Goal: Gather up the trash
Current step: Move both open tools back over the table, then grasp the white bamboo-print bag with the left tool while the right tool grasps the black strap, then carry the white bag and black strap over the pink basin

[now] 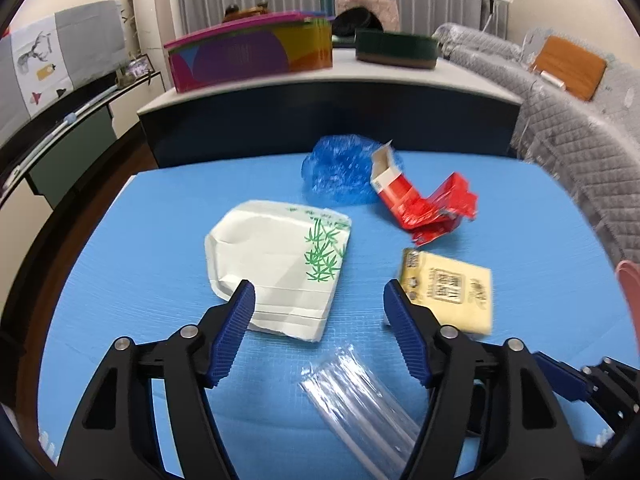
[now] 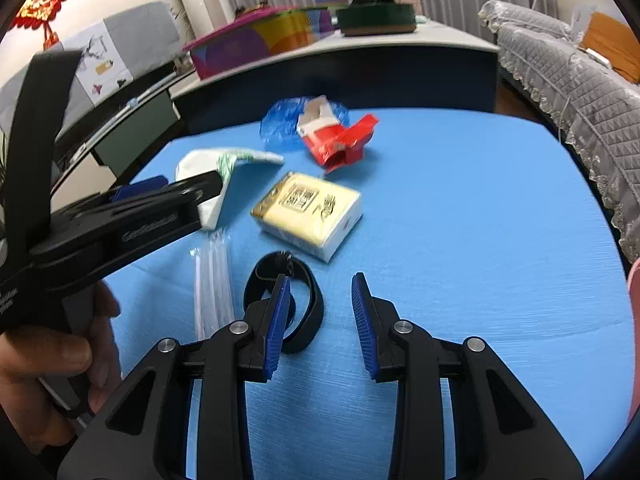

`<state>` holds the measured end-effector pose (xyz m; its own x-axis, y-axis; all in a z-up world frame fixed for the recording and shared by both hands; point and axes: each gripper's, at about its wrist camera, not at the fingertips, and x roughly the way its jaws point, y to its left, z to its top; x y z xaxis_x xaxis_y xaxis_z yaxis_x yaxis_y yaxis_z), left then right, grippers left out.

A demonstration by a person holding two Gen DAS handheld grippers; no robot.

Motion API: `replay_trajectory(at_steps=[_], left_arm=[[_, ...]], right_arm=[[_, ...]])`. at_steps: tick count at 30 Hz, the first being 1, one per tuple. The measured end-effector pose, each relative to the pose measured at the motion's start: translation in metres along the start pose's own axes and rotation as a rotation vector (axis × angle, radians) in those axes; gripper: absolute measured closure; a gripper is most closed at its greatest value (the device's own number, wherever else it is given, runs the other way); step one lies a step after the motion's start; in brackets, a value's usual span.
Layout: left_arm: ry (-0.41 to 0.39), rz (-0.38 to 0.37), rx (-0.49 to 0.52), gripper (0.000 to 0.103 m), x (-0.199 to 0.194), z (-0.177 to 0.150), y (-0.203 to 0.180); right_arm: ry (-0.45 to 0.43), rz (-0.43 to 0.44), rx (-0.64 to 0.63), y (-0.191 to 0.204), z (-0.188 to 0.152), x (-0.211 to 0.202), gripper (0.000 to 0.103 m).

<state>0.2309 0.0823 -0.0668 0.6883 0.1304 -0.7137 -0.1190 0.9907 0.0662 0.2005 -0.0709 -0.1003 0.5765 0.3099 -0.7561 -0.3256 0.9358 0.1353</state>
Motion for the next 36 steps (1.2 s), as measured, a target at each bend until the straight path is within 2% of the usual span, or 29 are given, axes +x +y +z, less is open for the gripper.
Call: replay_trajectory(at_steps=[6,8,10,13,17,20,36], left_arm=[[0.053,0.119,-0.015,0.037,0.022,0.003,0.002],[0.068,0.145,-0.03,0.038,0.027,0.004,0.005],[0.081,0.16,-0.046,0.038,0.03,0.004,0.008],[0.076,0.167,-0.068,0.056,0.027,0.005,0.014],[0.043,0.168,-0.076,0.08,0.017,0.008,0.018],[0.017,0.166,-0.075,0.09,0.006,0.01,0.019],[-0.093,0.06,-0.07,0.093,-0.041,0.012,0.013]], right_arm=[[0.032,-0.012,-0.028,0.0,-0.003,0.008,0.071],[0.036,-0.011,-0.031,-0.001,-0.002,0.009,0.075],[0.039,-0.012,-0.036,-0.001,-0.002,0.01,0.085],[0.039,-0.017,-0.044,-0.002,-0.003,0.008,0.097],[0.025,-0.025,-0.047,-0.003,-0.002,0.003,0.1],[0.009,-0.035,-0.042,-0.005,-0.001,-0.003,0.1],[-0.111,-0.122,-0.001,-0.024,0.006,-0.055,0.1]])
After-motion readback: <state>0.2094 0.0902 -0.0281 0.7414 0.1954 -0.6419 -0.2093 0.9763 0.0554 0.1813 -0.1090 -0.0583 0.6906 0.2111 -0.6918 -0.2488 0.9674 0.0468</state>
